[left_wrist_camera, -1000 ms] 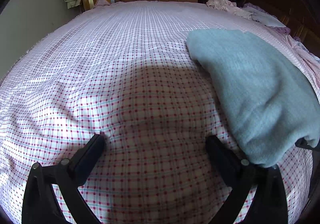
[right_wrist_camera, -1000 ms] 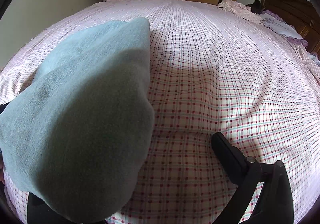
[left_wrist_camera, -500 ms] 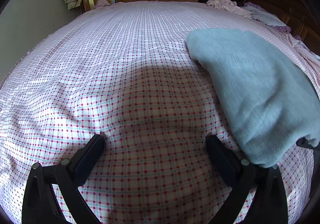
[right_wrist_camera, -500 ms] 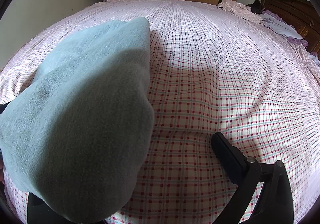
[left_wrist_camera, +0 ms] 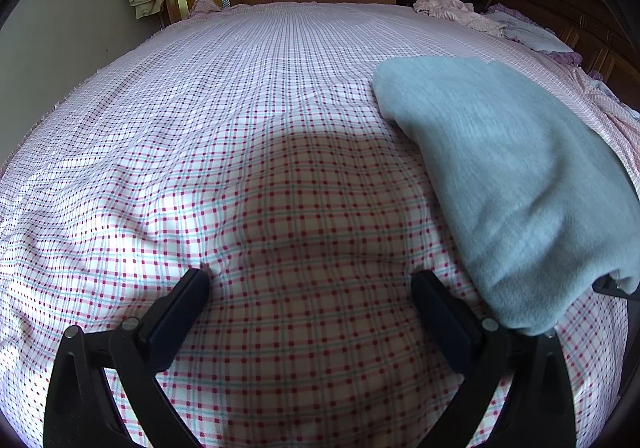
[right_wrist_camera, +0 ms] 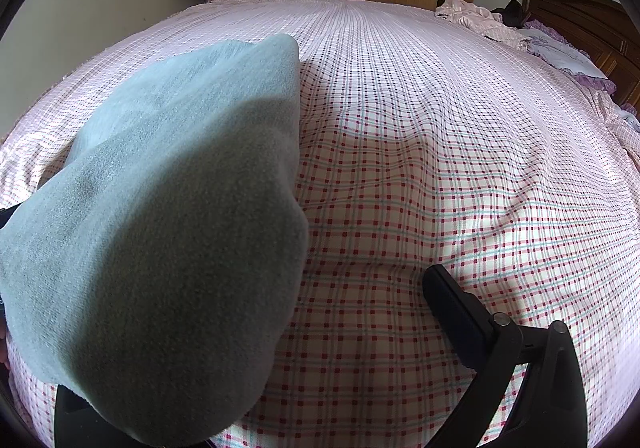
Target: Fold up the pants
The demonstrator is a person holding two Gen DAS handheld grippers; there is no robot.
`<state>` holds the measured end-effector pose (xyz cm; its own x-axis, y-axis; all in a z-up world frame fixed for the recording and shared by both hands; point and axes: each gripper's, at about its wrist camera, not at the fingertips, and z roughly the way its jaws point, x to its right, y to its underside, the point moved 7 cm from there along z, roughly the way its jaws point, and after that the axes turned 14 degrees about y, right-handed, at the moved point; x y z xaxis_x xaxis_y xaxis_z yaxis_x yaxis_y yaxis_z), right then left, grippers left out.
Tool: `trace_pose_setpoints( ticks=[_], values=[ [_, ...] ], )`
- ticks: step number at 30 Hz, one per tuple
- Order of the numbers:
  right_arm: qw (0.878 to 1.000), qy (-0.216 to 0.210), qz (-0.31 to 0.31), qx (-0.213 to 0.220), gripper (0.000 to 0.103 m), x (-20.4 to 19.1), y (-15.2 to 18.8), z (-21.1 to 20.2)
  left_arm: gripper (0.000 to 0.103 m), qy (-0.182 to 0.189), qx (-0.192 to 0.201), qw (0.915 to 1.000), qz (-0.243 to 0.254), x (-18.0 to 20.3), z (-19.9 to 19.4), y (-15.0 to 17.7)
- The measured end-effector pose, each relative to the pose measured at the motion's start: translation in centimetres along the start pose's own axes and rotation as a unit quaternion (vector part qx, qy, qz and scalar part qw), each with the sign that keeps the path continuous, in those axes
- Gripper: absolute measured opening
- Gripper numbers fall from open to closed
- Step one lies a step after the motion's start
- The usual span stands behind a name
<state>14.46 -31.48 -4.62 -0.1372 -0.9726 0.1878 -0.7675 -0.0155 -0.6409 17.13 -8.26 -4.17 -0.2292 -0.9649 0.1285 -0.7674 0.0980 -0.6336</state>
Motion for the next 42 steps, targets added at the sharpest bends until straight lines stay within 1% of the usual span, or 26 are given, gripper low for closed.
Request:
trace_pose_setpoints(
  ticks=[42],
  values=[
    [1.0,0.0,0.0,0.0,0.099,0.02,0.01,0.0,0.103,0.0,0.002,1.0,0.0,0.31,-0.15,-0.15]
  ],
)
